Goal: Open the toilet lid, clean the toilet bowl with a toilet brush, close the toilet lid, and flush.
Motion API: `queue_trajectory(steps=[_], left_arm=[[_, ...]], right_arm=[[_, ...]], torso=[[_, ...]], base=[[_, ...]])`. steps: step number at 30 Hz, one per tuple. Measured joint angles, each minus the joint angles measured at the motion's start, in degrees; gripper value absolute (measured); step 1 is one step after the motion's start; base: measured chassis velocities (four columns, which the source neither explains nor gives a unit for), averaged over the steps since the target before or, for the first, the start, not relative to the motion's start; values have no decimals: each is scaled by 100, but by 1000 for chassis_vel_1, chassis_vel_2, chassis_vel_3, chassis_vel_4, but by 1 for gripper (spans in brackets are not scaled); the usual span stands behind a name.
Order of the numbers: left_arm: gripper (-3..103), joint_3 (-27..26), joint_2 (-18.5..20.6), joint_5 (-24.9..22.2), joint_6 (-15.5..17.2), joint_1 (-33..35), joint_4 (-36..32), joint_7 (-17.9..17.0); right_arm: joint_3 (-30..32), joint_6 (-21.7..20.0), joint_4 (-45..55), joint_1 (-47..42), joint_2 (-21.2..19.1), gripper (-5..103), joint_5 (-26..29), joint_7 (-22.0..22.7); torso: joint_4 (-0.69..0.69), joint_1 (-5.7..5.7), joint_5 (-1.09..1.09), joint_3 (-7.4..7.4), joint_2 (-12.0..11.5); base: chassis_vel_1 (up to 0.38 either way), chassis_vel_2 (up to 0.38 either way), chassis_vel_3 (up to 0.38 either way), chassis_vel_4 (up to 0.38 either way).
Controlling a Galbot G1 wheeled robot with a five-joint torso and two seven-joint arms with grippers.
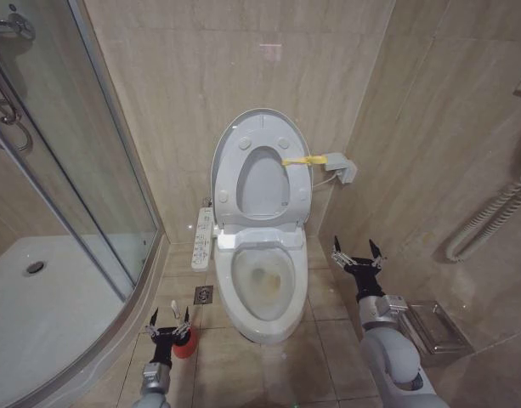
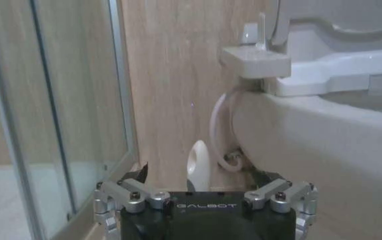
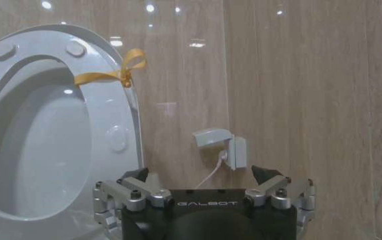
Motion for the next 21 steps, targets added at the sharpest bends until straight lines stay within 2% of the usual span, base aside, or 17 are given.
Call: queue_trajectory(steps=[21], left_arm=[[100,-41,-24,17,-20,-36,159,183]], right_arm=[[0,0,0,0,0,100,0,0]], torso=[[0,-1,-1,0,0]], base=[[-18,13,14,-18]])
